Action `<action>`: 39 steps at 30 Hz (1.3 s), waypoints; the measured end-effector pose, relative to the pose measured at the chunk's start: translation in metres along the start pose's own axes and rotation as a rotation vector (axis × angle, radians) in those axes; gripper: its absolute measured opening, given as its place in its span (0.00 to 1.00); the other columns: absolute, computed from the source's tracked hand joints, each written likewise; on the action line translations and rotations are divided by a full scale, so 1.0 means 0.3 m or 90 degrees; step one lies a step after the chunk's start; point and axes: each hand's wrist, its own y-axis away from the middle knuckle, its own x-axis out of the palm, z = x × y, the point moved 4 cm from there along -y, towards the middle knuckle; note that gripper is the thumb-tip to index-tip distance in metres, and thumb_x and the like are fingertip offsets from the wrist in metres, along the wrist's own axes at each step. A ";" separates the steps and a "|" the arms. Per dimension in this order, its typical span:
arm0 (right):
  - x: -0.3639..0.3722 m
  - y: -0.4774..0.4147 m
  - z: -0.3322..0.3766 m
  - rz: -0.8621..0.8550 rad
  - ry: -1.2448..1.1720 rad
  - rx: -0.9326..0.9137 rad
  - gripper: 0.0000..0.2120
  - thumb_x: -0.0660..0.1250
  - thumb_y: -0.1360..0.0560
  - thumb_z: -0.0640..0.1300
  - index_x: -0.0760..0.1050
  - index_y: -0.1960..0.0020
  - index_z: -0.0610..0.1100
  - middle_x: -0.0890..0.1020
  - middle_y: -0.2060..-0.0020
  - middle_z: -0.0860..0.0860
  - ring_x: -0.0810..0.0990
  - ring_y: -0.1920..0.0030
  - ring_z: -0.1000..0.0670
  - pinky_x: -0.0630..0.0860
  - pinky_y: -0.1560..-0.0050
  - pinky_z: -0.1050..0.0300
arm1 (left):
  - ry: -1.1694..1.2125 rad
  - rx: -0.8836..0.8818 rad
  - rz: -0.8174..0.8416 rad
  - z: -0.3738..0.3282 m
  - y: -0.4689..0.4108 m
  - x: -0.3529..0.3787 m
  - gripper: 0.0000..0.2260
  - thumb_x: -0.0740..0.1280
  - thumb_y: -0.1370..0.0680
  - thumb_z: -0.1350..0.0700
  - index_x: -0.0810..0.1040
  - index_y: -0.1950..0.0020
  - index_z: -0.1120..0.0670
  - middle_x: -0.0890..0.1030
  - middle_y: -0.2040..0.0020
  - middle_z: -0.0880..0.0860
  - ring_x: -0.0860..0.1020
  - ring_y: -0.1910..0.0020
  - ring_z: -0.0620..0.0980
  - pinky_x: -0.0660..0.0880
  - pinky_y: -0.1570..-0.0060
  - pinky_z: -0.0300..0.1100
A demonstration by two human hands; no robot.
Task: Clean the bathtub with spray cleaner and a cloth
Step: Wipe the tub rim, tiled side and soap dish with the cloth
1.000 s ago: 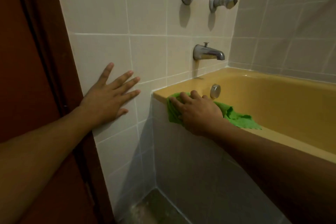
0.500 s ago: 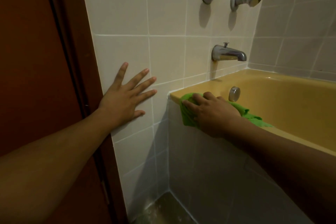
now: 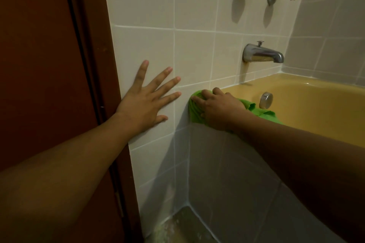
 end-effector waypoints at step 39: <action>-0.109 0.624 -0.188 -0.013 -0.132 0.107 0.24 0.59 0.17 0.55 0.61 0.22 0.54 0.70 0.34 0.49 0.68 0.38 0.44 0.74 0.41 0.46 | 0.801 0.045 0.068 -0.280 -0.303 -0.215 0.20 0.70 0.19 0.54 0.76 0.26 0.51 0.75 0.26 0.54 0.72 0.25 0.53 0.61 0.27 0.39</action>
